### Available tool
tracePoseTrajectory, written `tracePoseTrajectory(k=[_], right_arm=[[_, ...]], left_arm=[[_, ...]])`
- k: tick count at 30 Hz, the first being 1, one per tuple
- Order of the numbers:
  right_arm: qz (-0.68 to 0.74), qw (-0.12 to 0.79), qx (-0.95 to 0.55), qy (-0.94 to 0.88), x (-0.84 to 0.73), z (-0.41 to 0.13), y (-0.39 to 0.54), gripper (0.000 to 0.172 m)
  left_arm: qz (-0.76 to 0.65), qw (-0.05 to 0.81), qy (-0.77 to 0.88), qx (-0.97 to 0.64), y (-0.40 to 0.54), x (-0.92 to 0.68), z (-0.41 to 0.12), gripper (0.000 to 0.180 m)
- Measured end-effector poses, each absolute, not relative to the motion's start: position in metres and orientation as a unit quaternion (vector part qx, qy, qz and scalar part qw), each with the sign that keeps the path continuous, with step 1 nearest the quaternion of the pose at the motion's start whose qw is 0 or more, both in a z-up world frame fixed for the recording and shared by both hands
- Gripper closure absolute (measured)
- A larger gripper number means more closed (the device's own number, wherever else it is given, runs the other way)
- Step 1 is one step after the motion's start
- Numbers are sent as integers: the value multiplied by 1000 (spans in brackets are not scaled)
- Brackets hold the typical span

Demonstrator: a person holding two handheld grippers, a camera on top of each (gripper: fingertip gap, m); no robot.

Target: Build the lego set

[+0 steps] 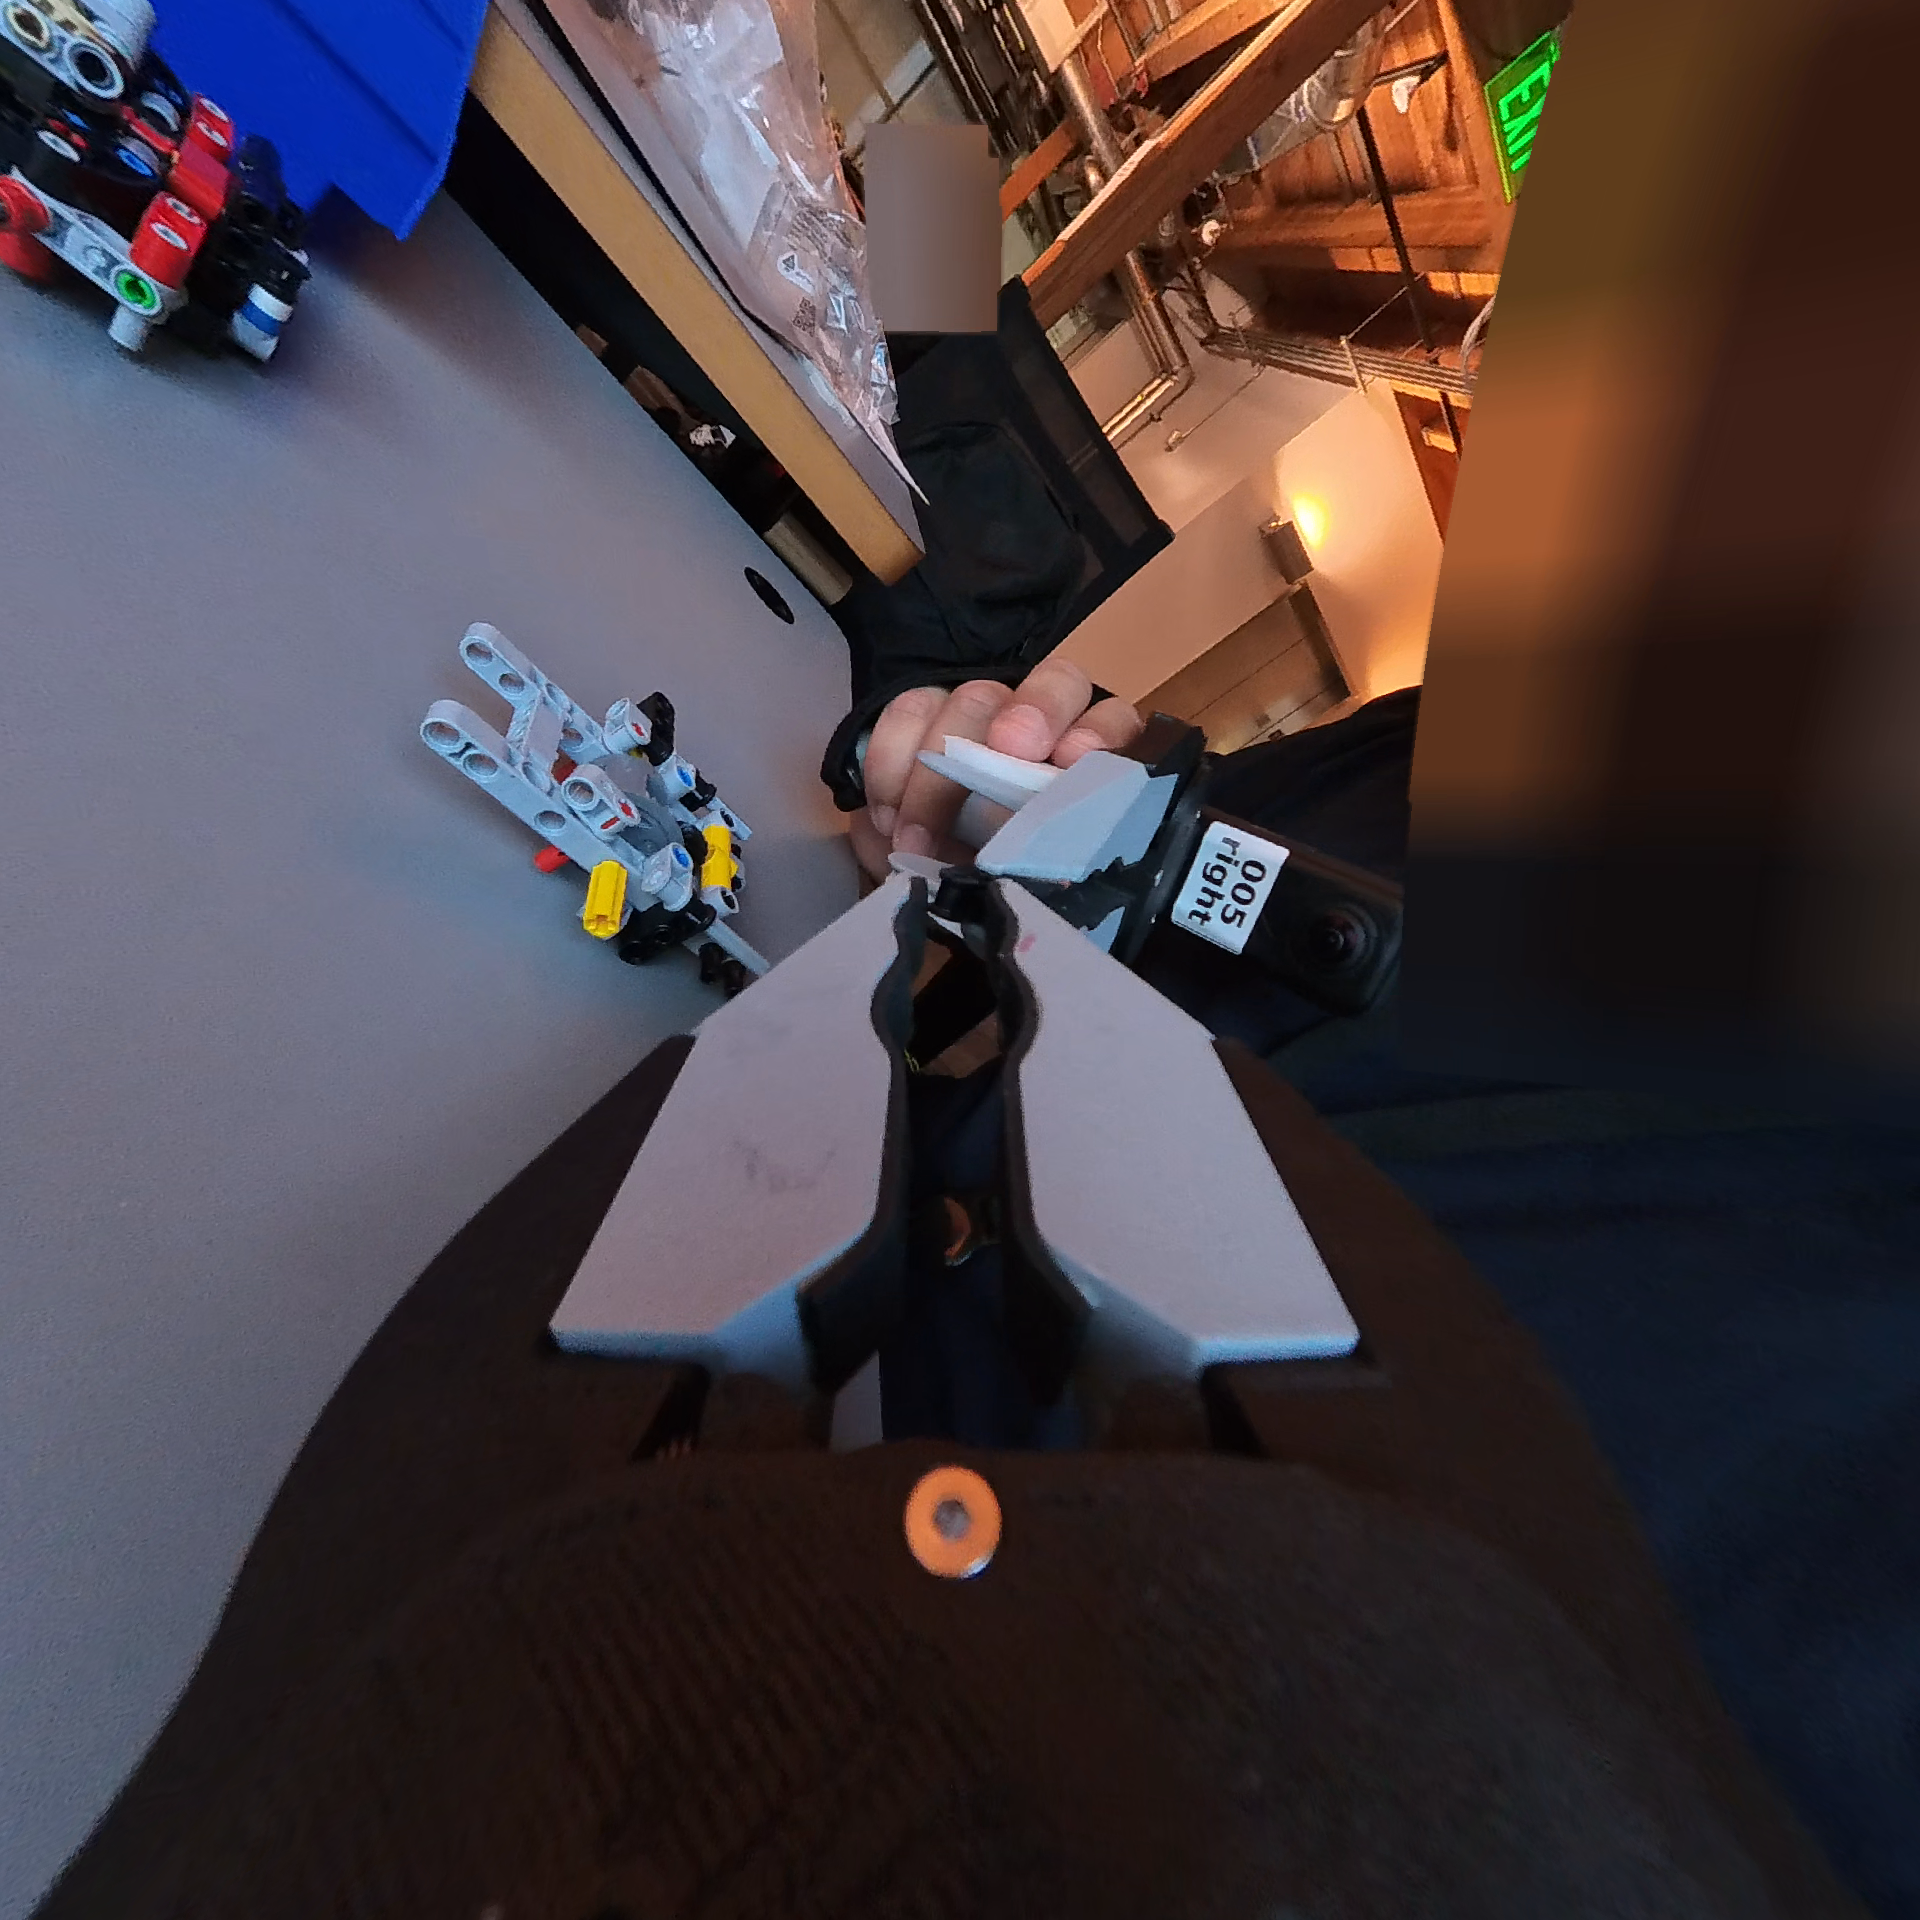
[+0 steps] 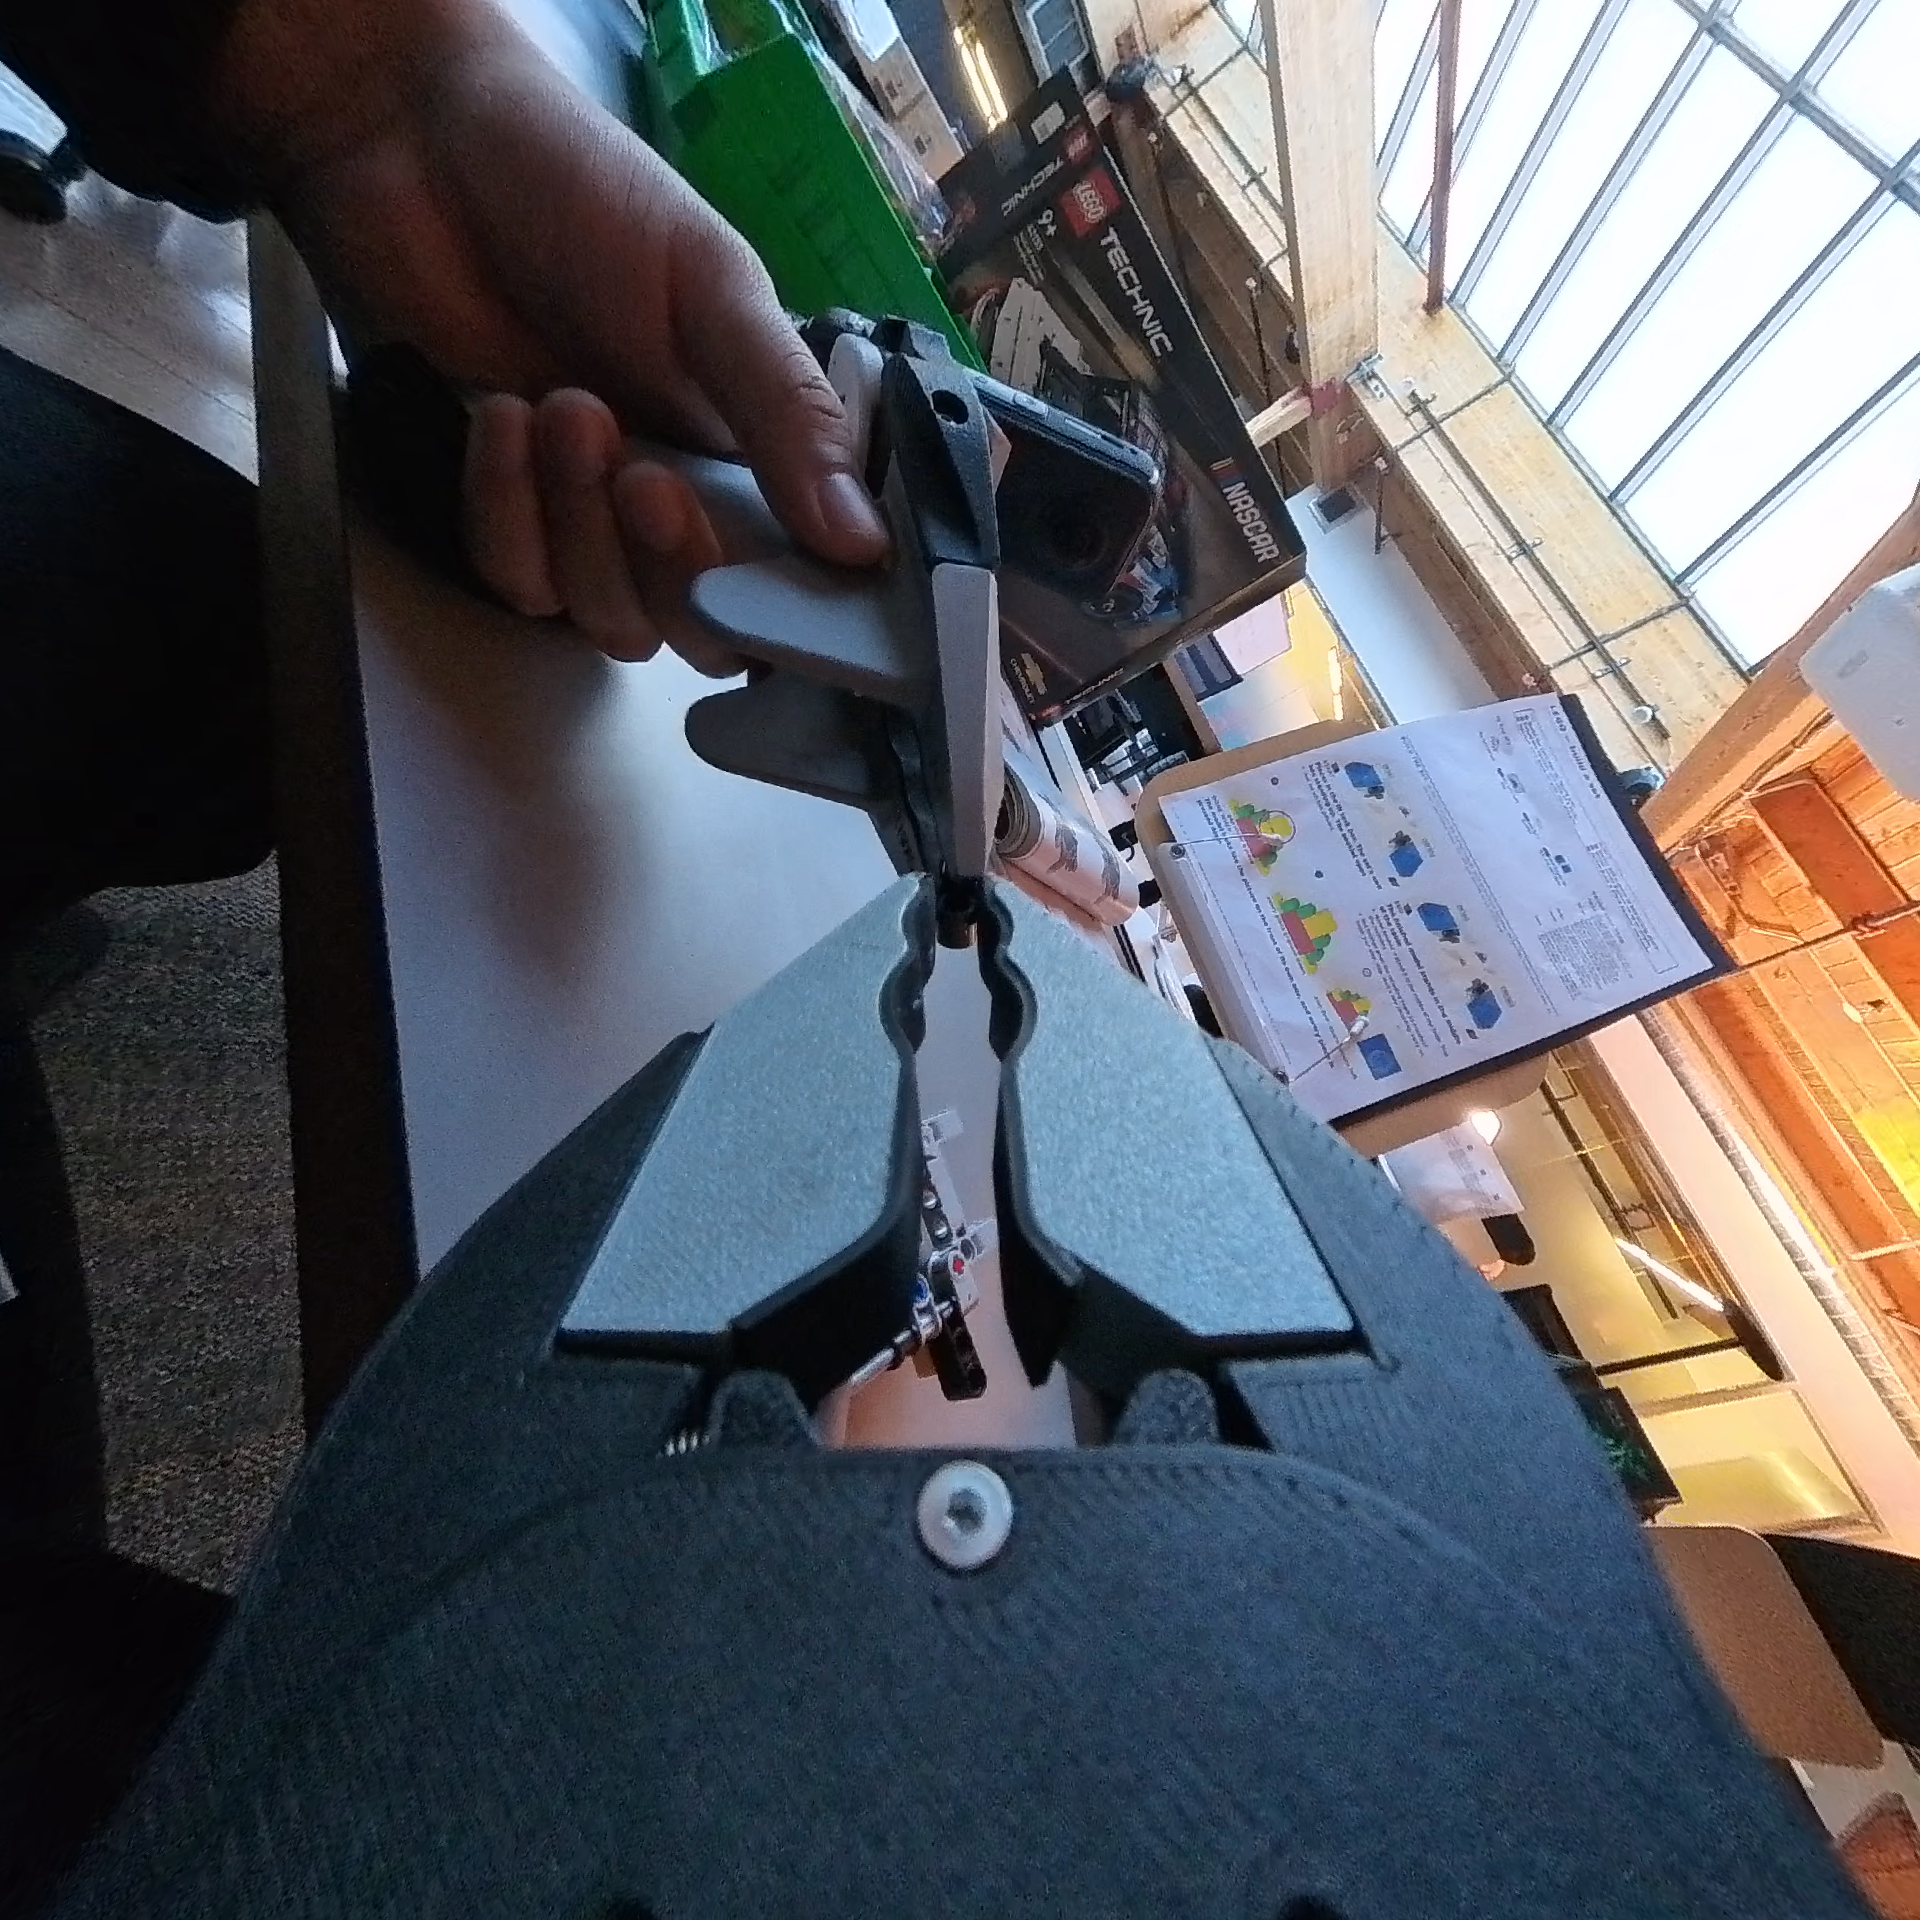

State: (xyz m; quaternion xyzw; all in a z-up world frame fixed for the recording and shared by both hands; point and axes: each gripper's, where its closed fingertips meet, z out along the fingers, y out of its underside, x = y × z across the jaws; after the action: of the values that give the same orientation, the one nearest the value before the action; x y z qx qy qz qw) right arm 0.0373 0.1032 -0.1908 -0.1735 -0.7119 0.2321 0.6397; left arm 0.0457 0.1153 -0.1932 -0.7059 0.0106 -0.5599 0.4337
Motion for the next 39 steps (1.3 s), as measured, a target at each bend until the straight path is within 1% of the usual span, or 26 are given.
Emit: tracePoseTrajectory(k=[5,22,27,39], right_arm=[[239,643,-181,-705,38,-187,106,167],[245,641,-186,-703,37,-186,107,166],[249,631,-189,-710,34,-190,107,158],[275,604,-218,-716,31,-193,113,158]], left_arm=[[-550,455,13,-700,118,46,-189,172],[-539,467,14,-700,119,45,-188,174],[-541,470,3,-698,121,41,-188,174],[-526,475,-12,-705,125,36,-191,174]])
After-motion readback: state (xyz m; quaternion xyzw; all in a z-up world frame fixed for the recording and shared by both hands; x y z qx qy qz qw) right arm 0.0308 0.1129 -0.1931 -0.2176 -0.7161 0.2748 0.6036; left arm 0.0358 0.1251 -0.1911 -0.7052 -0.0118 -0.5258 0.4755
